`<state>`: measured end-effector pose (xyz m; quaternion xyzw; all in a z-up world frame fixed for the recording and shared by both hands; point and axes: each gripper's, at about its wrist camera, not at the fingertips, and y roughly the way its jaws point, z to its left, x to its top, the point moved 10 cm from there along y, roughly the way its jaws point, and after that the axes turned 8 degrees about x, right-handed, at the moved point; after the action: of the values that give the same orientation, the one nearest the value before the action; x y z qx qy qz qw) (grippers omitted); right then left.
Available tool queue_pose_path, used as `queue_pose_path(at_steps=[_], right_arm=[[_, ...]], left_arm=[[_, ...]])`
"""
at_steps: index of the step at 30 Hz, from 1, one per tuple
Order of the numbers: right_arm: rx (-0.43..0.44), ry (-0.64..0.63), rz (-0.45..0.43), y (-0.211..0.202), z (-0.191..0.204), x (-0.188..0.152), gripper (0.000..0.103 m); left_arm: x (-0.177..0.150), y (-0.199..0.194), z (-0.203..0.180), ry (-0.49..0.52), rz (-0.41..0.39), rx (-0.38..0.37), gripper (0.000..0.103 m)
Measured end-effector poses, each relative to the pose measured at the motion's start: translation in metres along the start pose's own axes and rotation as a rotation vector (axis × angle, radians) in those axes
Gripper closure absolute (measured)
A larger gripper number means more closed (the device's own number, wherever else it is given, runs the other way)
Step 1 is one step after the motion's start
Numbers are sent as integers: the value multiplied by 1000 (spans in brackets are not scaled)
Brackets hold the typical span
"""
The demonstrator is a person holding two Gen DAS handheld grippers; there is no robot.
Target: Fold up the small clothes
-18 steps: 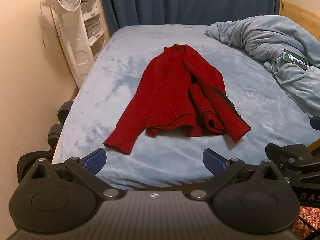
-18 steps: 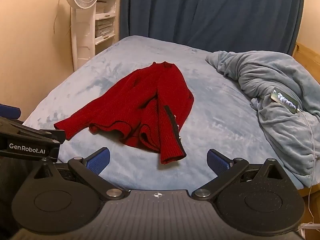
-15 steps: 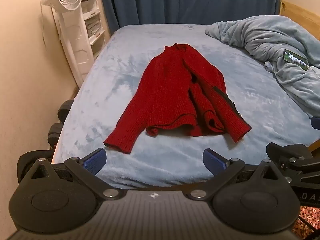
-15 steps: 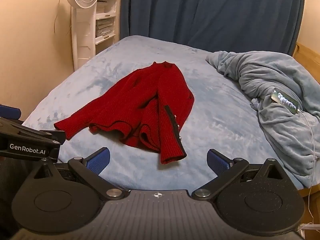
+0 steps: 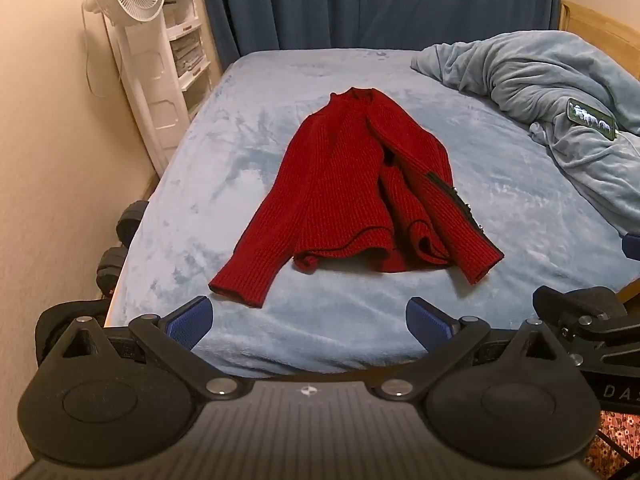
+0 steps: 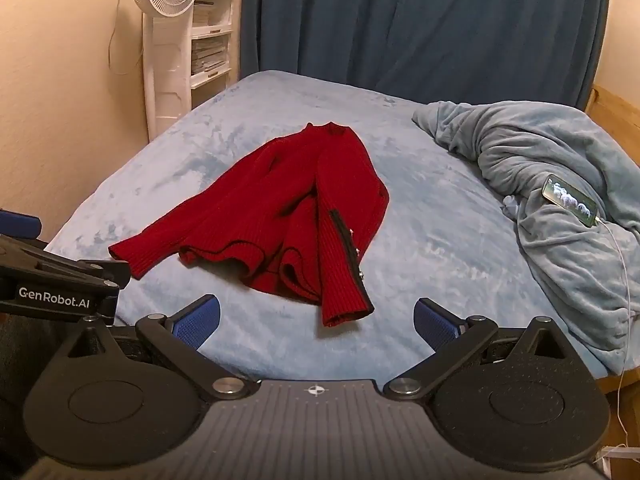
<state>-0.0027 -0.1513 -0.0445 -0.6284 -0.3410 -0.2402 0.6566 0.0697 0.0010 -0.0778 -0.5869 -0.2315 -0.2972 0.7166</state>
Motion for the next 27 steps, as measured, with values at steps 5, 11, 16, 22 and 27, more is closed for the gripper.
queue_pose_path(at_steps=[5, 11, 16, 22, 27], right_arm=[[2, -2, 0, -2, -2, 0, 1], [2, -2, 0, -1, -1, 0, 1], [1, -3, 1, -1, -1, 0, 1], [1, -3, 1, -1, -1, -1, 1], [0, -3, 2, -1, -1, -1, 1]], left_arm=[[-1, 0, 1, -1, -1, 0, 0], [-1, 0, 1, -1, -3, 1, 0], [-1, 0, 1, -1, -3, 1, 0], [-1, 0, 1, -1, -2, 3, 0], [-1, 0, 1, 0, -4, 2, 0]])
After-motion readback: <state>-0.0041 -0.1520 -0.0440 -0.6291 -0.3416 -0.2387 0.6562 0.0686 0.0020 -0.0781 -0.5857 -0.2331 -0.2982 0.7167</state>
